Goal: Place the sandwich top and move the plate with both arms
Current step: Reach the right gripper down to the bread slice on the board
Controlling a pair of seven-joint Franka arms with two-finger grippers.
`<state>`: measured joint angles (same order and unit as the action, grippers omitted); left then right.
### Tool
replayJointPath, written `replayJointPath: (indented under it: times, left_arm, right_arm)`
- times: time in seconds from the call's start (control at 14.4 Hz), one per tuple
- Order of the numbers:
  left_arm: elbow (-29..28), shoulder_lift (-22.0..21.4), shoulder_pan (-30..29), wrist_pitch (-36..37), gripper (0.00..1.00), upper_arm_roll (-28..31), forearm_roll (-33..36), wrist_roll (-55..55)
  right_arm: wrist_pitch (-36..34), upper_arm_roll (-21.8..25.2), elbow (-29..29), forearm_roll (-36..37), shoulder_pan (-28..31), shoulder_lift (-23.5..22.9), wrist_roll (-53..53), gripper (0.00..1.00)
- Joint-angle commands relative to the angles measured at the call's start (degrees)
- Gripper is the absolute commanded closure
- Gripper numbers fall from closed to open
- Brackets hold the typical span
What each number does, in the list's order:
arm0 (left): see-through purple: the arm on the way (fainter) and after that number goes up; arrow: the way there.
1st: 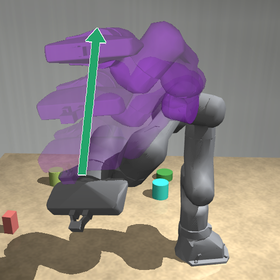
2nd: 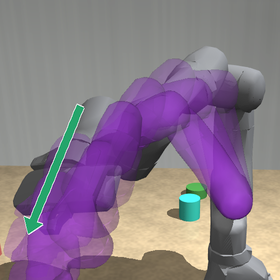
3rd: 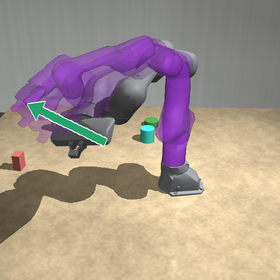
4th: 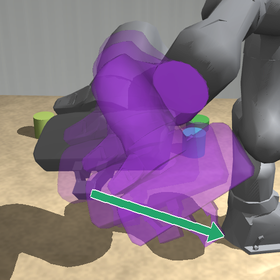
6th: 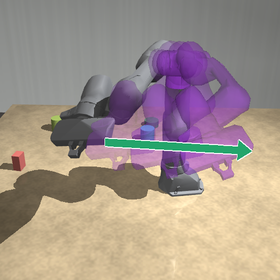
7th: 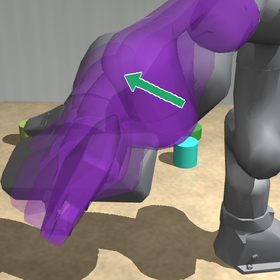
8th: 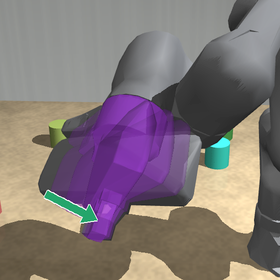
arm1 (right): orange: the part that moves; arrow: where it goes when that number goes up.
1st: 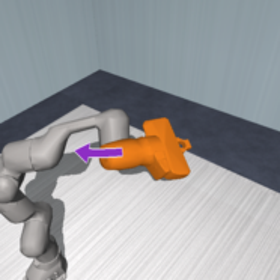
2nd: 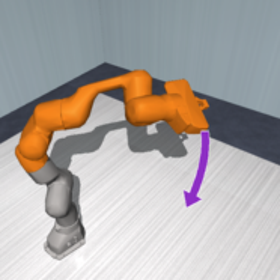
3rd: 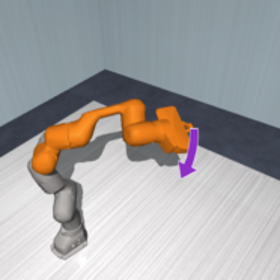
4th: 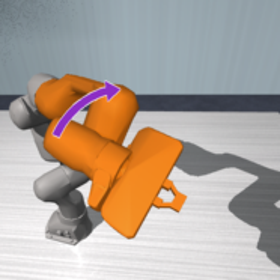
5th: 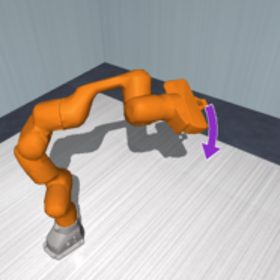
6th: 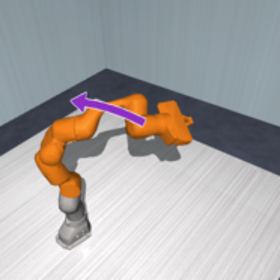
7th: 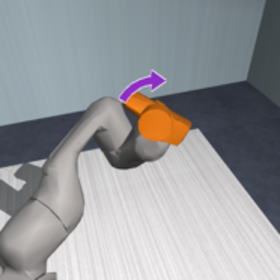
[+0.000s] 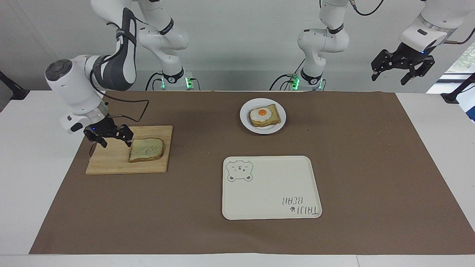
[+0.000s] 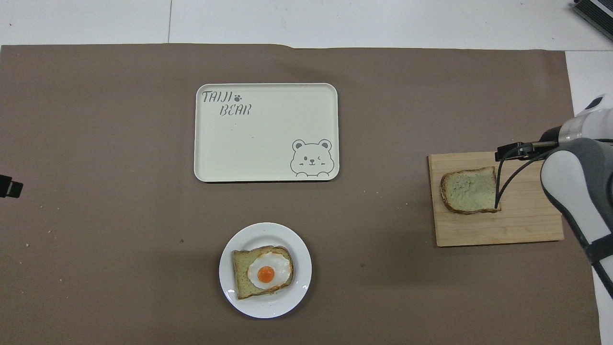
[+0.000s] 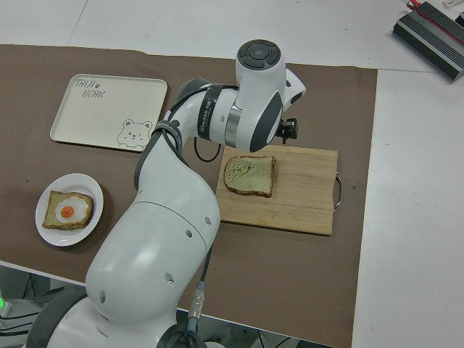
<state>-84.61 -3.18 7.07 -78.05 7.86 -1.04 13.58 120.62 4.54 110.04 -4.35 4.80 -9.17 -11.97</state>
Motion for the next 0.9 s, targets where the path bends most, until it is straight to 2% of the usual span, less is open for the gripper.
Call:
replayJointPath:
  times: [0.0,0.42,0.83]
  left_arm:
    - [-1.1,-0.9,-2.7,-1.4,0.00,-2.6,-0.9,-0.4]
    - [-1.2,-1.0,-2.3,-1.4,0.00,-2.5,-0.9,-0.2]
    - [-1.3,-1.0,-2.5,-1.1,0.00,-2.5,-0.9,-0.2]
  right_arm:
    - [2.7,-0.3,3.9,-1.5,1.4,0.5,-3.3,0.00]
    - [5.9,-0.3,8.4,-1.6,2.4,-0.4,-5.1,0.00]
    - [8.1,-0.3,11.0,-5.0,3.9,-2.3,-8.2,0.00]
